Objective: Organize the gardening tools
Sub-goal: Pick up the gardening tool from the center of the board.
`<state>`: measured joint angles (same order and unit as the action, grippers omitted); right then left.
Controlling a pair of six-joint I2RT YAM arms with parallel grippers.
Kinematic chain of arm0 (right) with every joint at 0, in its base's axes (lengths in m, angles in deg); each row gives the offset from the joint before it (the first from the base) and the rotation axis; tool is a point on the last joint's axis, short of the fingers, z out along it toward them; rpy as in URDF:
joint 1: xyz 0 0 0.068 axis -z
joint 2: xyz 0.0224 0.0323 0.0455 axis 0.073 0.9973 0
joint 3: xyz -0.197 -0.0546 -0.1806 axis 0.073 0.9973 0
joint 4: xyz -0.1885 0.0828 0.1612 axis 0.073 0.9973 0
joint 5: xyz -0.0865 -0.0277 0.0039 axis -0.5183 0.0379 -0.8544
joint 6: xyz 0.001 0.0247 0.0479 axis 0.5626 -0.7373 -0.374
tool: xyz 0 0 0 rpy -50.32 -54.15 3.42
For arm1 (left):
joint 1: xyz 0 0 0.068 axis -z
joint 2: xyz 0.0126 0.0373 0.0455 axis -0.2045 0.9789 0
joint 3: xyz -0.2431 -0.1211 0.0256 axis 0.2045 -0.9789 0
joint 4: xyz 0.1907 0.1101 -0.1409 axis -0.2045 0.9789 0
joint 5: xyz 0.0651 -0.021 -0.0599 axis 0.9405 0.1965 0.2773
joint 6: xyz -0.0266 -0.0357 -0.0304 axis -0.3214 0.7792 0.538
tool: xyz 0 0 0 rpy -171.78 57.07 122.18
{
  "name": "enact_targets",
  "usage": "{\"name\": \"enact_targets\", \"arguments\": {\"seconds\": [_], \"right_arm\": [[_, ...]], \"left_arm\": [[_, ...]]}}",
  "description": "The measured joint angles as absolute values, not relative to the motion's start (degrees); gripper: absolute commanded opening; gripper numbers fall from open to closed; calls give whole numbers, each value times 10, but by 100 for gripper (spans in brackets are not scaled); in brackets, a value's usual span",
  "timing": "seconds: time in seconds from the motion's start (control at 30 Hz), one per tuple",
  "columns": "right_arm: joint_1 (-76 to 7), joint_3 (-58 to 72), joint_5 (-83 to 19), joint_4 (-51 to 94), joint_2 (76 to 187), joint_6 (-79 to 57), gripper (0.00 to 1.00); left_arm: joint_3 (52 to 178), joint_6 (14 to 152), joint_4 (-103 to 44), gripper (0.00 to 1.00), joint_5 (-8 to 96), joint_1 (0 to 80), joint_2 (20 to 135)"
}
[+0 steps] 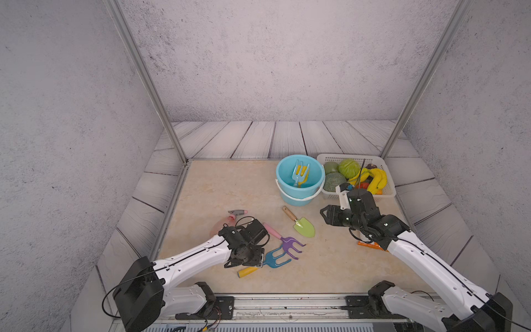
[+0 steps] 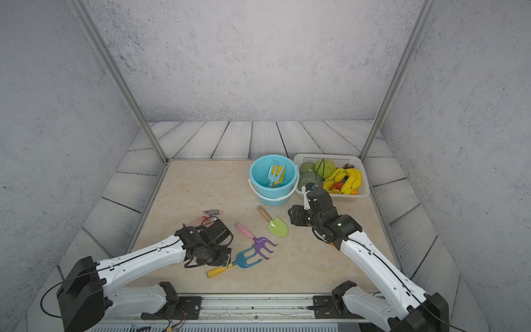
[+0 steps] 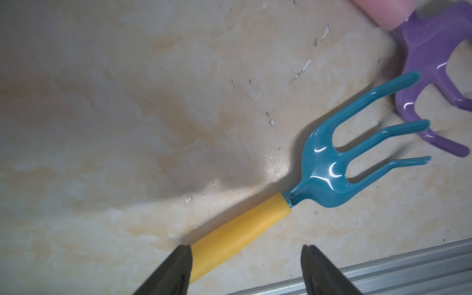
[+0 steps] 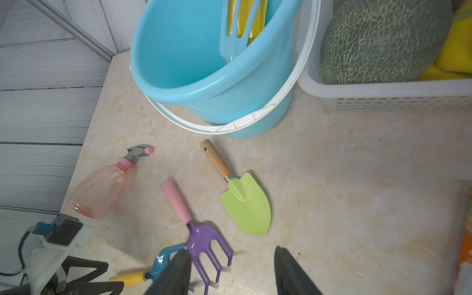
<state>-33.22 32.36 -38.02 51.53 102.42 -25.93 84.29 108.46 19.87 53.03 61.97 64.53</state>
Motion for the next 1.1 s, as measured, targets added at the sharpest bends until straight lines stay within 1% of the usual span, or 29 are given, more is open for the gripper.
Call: {"name": "enact_targets", "arguments": {"seconds": [0.1,0.2,0.43,0.53,0.67,0.77,1.1], "right_arm": [[-334,328,-371,516,1025,-265,57],[-337,328,-365,513,1025,-269,56],[-342,341,-357,501,1031,-280,55],[-344,344,-355,494,1034,-284,55],[-346,345,-355,489,1038,-286,55],[-348,345,-355,488,1038,-288,55],[-349,345,-355,485,1038,-290,54]], "left_arm": [[837,1085,198,75,534,634,652],[830,1084,191,70,538,644,665],[818,1077,184,51,546,671,685],[818,1074,184,46,552,679,695],[819,1069,182,46,561,691,711],[820,1069,181,50,570,703,720],[816,1071,178,43,582,733,740]]}}
